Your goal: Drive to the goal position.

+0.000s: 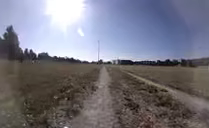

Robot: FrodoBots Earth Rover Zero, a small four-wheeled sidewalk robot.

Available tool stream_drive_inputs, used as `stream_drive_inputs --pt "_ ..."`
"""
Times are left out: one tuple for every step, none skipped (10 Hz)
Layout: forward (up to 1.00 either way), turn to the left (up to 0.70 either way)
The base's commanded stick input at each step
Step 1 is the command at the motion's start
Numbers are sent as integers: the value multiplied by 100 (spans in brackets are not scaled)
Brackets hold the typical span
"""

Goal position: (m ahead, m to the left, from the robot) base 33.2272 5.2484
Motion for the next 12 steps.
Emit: stream_drive_inputs --pt "50 0" --pt "50 0" --pt "50 0" --pt "50 0" --pt "50 0" --pt "50 0" --pt "50 0" --pt "50 0" --pt "50 0" --pt "50 0" --pt "50 0" --pt "50 0"
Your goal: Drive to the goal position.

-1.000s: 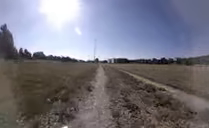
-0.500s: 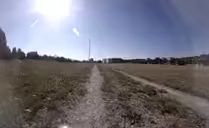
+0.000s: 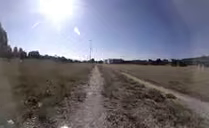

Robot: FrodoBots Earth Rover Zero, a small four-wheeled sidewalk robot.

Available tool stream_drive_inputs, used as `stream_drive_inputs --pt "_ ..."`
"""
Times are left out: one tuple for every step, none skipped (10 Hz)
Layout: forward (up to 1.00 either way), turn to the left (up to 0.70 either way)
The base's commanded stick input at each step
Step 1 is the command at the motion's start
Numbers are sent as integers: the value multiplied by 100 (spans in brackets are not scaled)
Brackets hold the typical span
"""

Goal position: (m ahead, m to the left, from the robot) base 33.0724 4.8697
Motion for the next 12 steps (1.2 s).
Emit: stream_drive_inputs --pt "50 0" --pt "50 0" --pt "50 0" --pt "50 0" --pt "50 0" --pt "50 0" --pt "50 0" --pt "50 0" --pt "50 0" --pt "50 0" --pt "50 0" --pt "50 0"
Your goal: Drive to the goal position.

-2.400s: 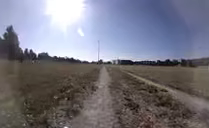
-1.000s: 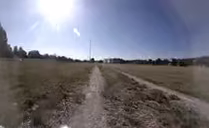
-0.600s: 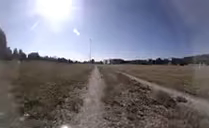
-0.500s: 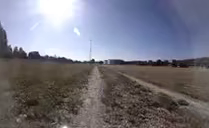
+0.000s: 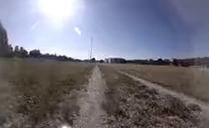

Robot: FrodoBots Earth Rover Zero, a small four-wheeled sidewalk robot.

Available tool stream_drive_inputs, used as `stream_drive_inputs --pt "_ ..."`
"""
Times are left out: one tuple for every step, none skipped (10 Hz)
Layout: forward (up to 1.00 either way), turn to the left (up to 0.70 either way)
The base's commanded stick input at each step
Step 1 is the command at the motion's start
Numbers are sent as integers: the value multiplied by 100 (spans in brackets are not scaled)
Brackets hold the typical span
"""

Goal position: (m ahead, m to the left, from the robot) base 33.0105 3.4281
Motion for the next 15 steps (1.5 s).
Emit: stream_drive_inputs --pt "50 0" --pt "50 0" --pt "50 0" --pt "50 0" --pt "50 0" --pt "50 0" --pt "50 0" --pt "50 0" --pt "50 0" --pt "50 0" --pt "50 0" --pt "50 0" --pt "50 0" --pt "50 0" --pt "50 0"
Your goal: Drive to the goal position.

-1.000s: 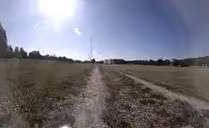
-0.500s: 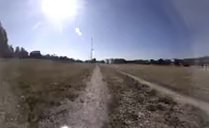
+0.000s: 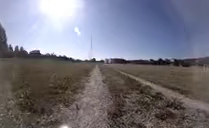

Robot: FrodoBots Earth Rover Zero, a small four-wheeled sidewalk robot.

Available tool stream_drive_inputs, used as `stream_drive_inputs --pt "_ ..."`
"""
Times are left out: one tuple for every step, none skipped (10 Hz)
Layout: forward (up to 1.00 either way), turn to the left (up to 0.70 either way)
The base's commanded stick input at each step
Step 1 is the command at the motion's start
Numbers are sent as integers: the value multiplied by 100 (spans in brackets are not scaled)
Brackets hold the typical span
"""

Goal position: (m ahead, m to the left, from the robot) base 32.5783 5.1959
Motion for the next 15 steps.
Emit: stream_drive_inputs --pt "50 0" --pt "50 0" --pt "50 0" --pt "50 0" --pt "50 0" --pt "50 0" --pt "50 0" --pt "50 0" --pt "50 0" --pt "50 0" --pt "50 0" --pt "50 0" --pt "50 0" --pt "50 0" --pt "50 0"
